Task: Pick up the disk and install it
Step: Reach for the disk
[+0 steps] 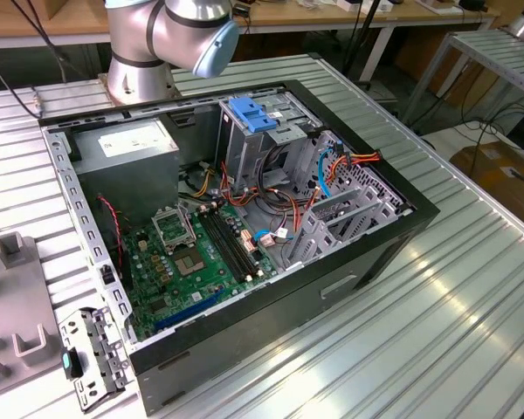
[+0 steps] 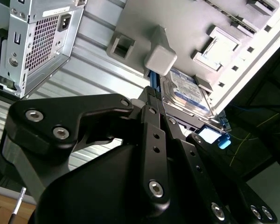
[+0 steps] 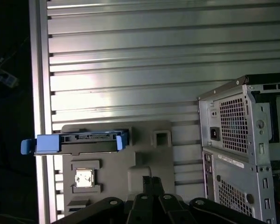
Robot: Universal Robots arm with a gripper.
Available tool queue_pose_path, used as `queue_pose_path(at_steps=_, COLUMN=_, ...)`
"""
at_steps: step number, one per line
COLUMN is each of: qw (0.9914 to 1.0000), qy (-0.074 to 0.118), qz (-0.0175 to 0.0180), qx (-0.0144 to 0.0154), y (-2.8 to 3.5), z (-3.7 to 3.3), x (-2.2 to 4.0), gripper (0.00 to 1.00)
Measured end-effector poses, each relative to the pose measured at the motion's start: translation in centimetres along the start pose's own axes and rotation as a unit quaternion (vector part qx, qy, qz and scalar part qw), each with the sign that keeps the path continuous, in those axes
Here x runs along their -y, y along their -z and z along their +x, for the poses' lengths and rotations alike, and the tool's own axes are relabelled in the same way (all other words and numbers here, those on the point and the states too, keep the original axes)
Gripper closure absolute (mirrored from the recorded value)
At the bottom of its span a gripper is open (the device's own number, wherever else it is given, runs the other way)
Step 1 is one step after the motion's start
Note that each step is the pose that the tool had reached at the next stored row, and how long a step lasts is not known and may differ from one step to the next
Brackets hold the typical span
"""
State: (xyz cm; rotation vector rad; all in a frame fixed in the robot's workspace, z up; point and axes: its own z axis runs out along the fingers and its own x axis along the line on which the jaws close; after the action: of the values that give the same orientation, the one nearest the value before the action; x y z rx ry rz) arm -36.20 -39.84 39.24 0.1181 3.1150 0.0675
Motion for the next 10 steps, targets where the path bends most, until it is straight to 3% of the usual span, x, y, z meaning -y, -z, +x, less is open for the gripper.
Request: queue_pose_path(at_steps=10, qw=1.0, qy=0.0, qz=0.0, qx=0.0, y=0.03, z=1.47, x=0.11, gripper=0.89)
